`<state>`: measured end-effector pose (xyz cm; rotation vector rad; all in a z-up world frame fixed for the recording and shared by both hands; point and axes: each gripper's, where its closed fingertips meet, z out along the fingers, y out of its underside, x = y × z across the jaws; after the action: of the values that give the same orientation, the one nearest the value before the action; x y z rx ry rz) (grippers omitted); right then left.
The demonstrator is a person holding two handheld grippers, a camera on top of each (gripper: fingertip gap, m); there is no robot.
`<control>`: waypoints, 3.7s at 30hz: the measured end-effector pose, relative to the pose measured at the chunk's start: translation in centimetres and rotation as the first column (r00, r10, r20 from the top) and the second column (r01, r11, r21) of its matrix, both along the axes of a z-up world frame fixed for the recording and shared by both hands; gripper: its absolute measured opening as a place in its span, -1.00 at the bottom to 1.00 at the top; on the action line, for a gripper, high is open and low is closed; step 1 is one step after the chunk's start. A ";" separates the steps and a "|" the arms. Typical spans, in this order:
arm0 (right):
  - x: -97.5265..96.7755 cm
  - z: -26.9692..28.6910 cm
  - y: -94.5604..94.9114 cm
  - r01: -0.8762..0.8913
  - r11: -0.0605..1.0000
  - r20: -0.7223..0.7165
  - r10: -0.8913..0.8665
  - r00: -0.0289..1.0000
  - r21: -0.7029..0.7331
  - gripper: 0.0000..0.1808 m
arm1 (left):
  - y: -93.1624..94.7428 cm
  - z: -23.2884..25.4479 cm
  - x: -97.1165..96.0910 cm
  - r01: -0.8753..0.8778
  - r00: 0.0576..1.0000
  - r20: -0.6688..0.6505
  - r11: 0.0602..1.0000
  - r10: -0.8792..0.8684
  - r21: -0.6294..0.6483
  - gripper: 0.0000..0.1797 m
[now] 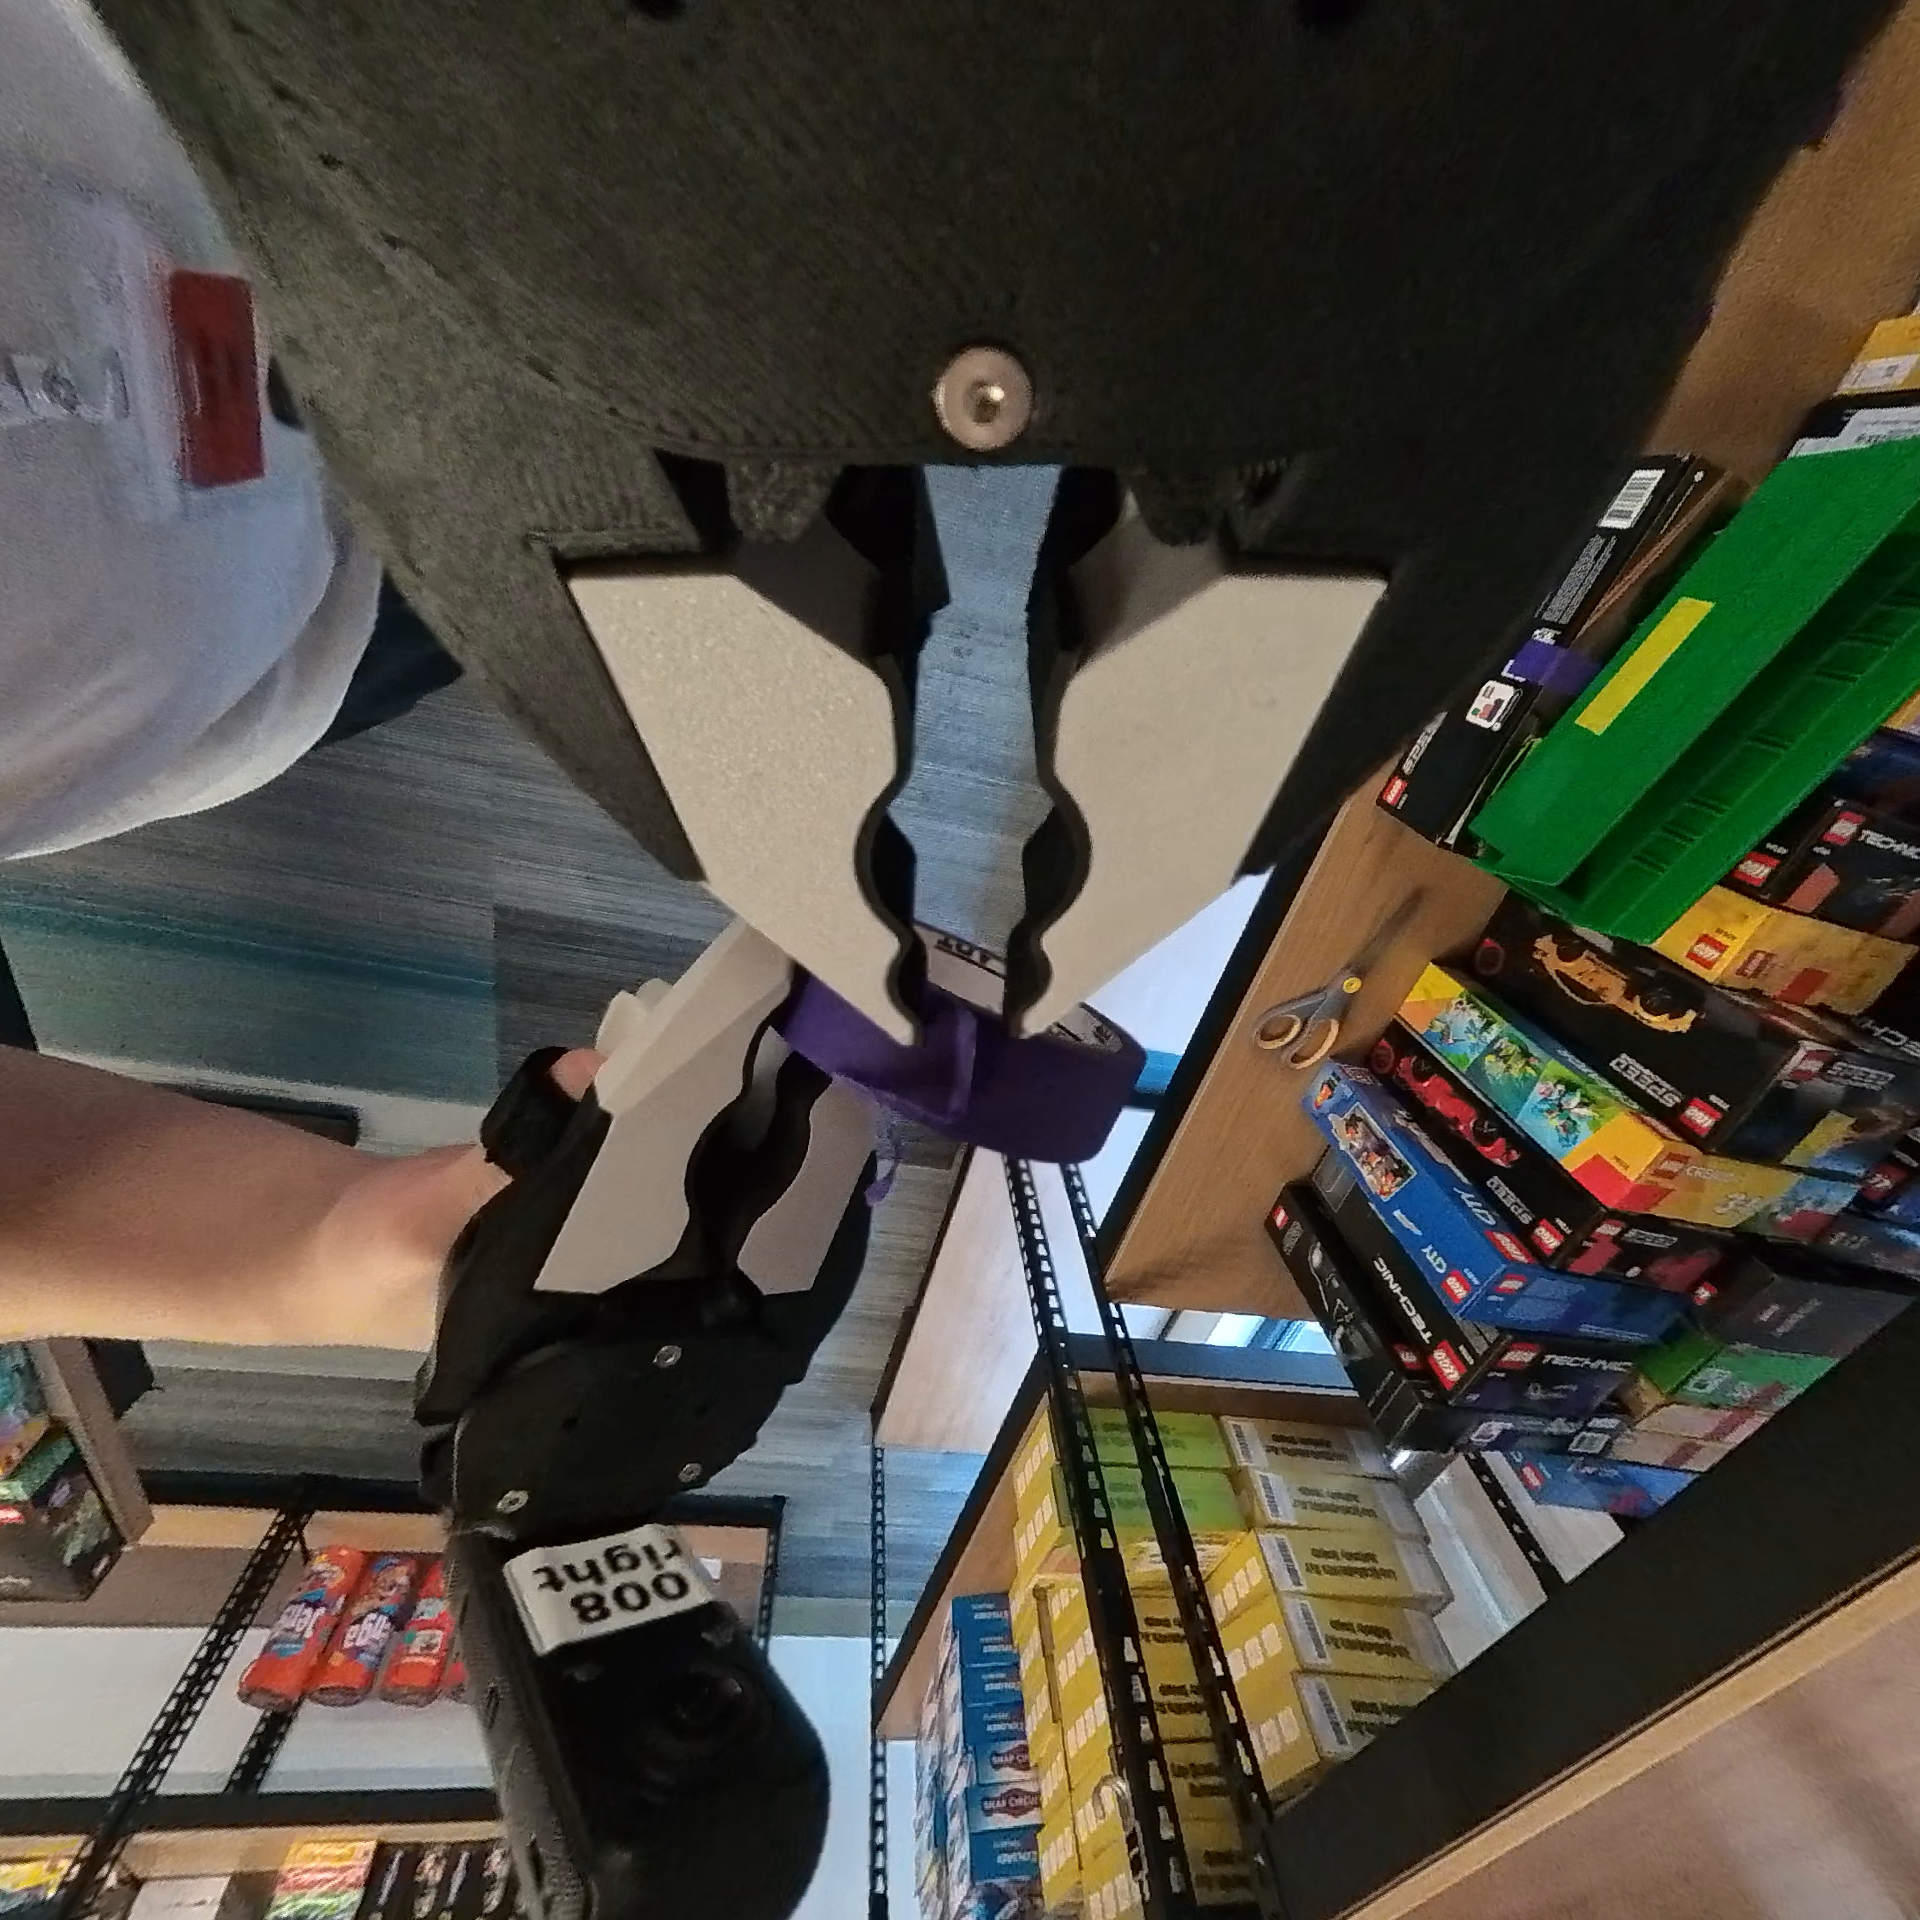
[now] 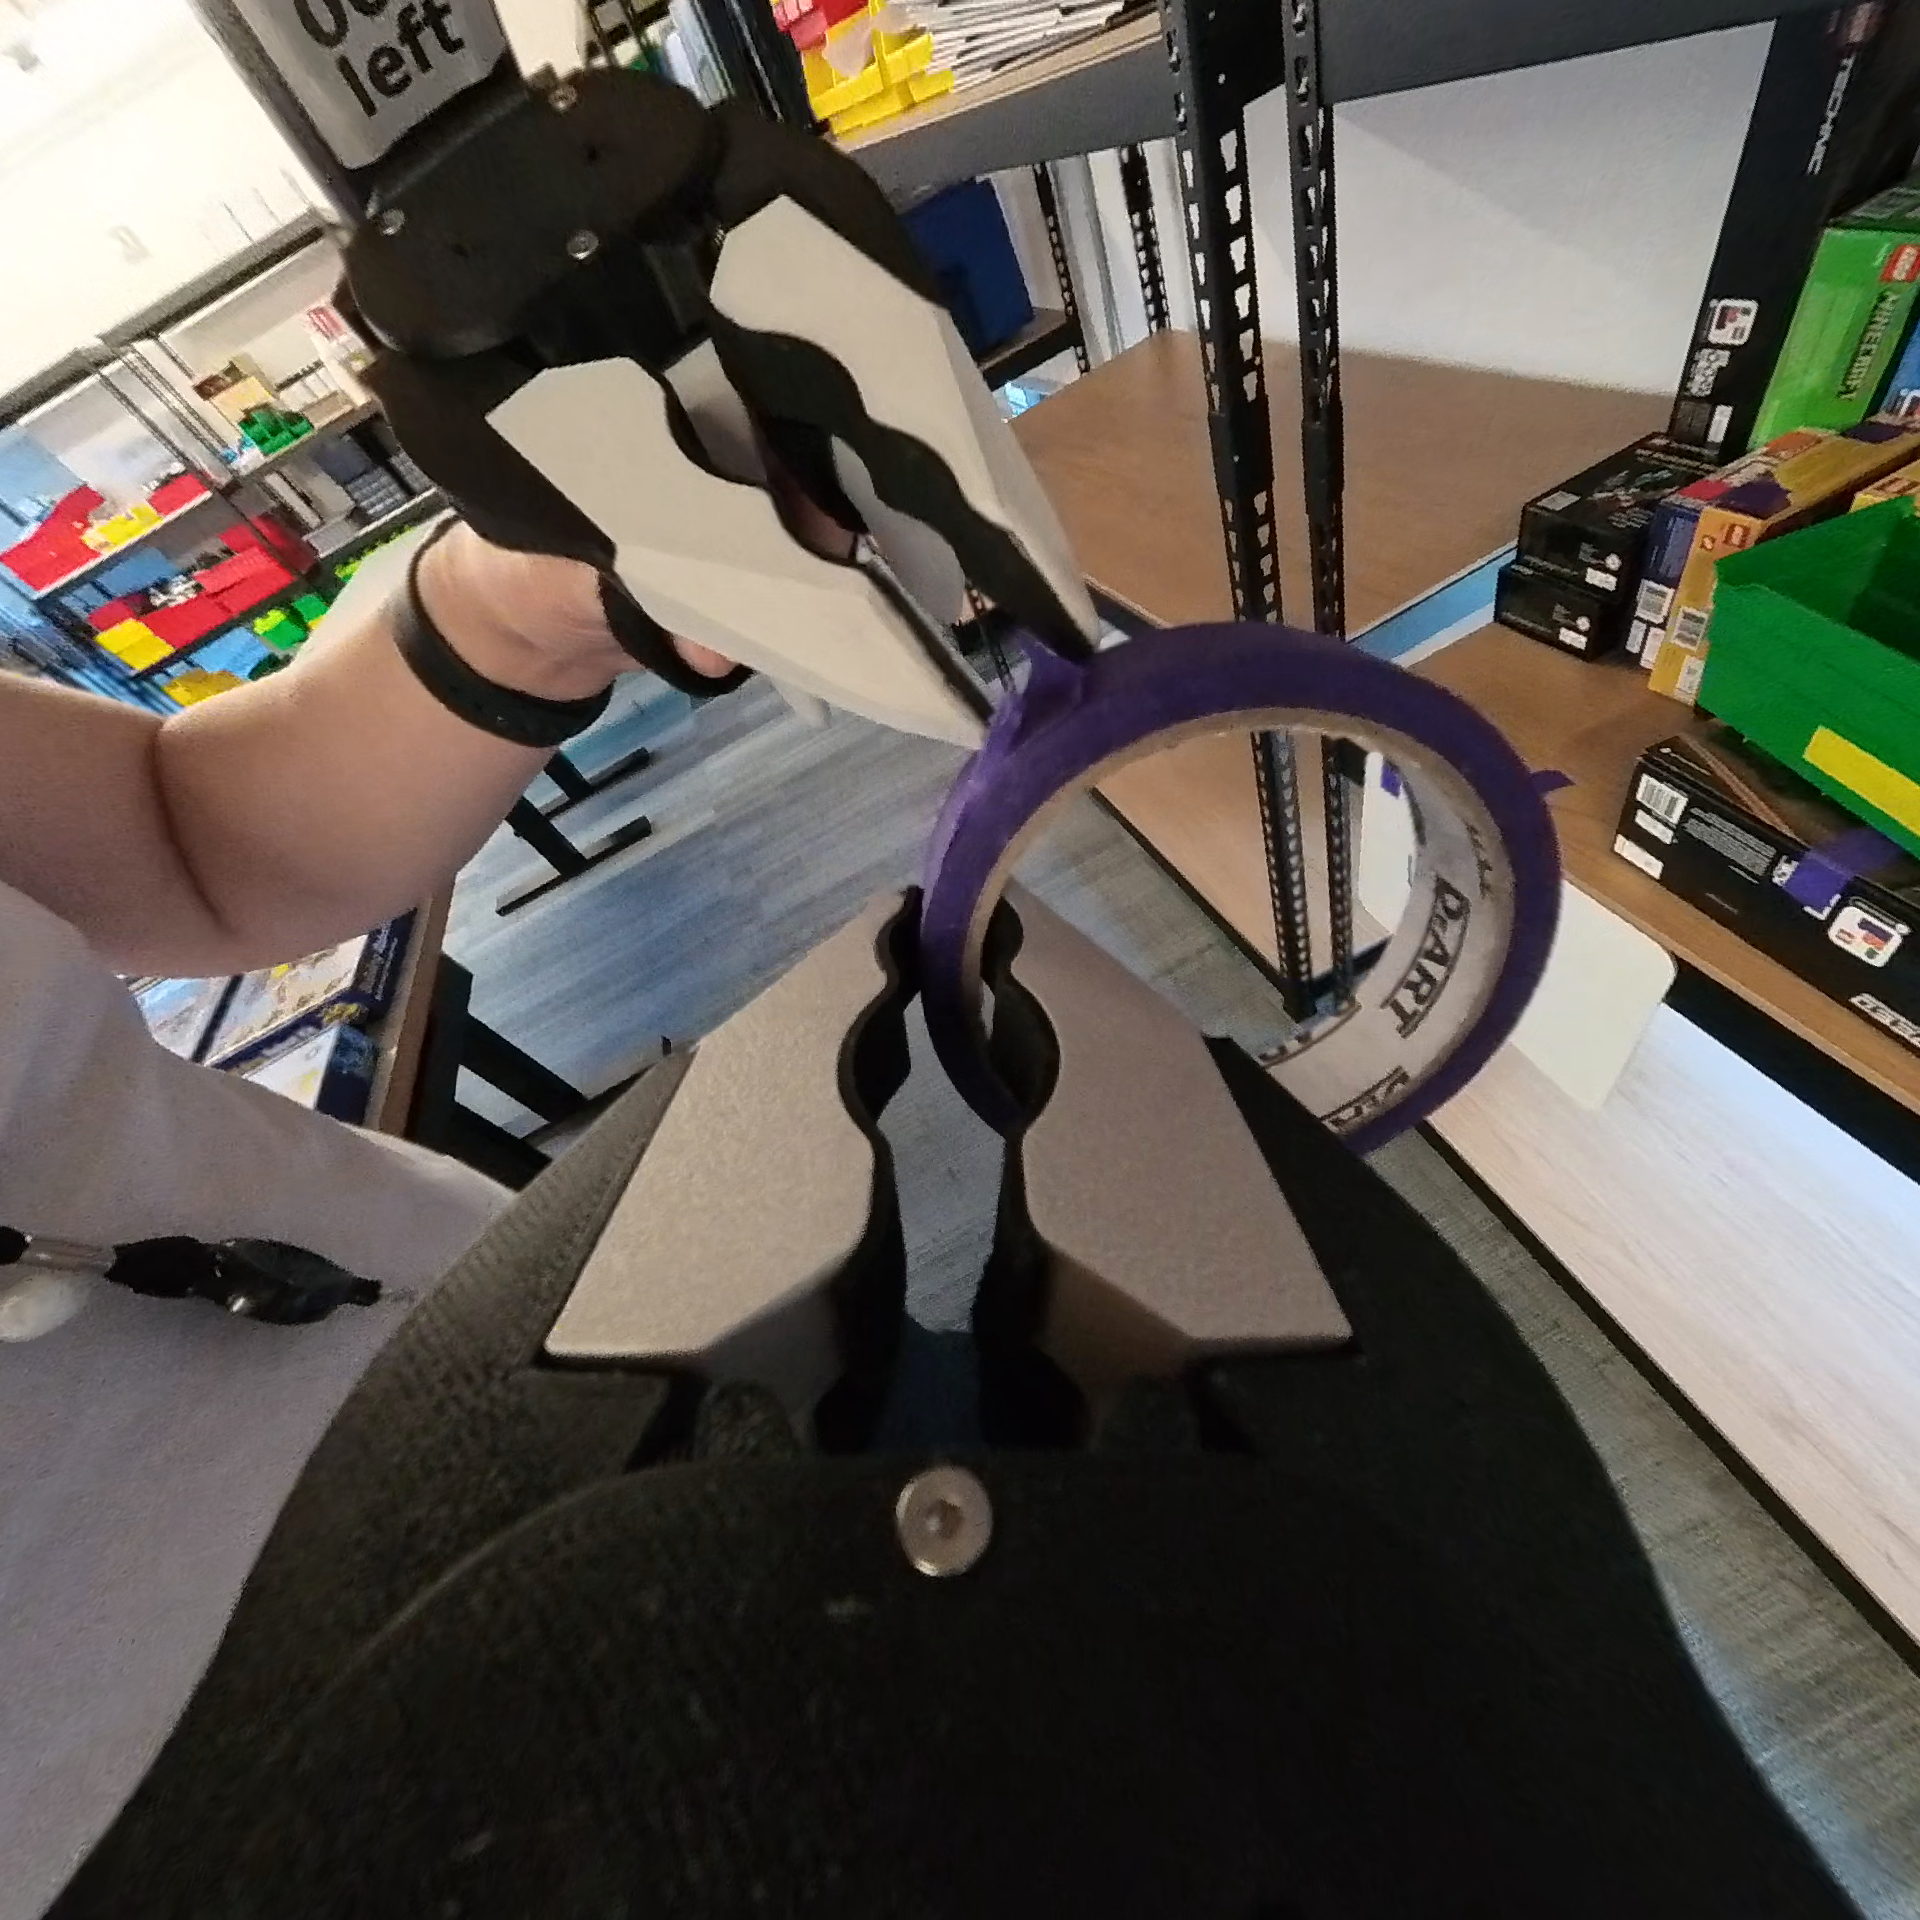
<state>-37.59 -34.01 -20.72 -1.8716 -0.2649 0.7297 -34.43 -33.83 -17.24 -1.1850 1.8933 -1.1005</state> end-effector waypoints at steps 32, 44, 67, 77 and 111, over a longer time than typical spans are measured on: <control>1.6 0.4 5.2 -0.266 0.933 -0.480 0.123 0.868 -0.242 -0.92 | 4.0 2.2 0.4 -0.201 0.980 0.018 0.978 0.200 0.050 -1.00; -4.7 2.9 6.6 -0.573 0.818 -0.640 0.465 0.612 0.046 -0.83 | 10.9 6.2 -3.9 -0.361 0.930 0.003 0.917 0.367 -0.169 -1.00; -9.9 -5.7 12.0 -0.488 0.820 -0.817 0.044 0.575 -0.299 -0.91 | 15.4 -0.9 -10.0 -0.193 0.981 -0.064 0.876 0.184 -0.441 -1.00; 4.9 -11.1 11.5 0.246 0.968 -0.616 -0.217 0.757 -0.038 -0.38 | 16.8 1.6 -8.7 -0.177 0.982 -0.021 0.874 0.188 -0.453 -1.00; 45.8 -45.4 17.3 0.291 0.744 0.250 -0.170 0.953 -0.602 -0.76 | 19.4 -0.7 0.3 -0.826 0.520 -0.168 0.442 0.838 -0.349 -1.00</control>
<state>8.23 -16.76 -66.16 -2.5700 0.1334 0.5025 -34.16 -14.41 -17.96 -2.0063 0.7683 -0.8794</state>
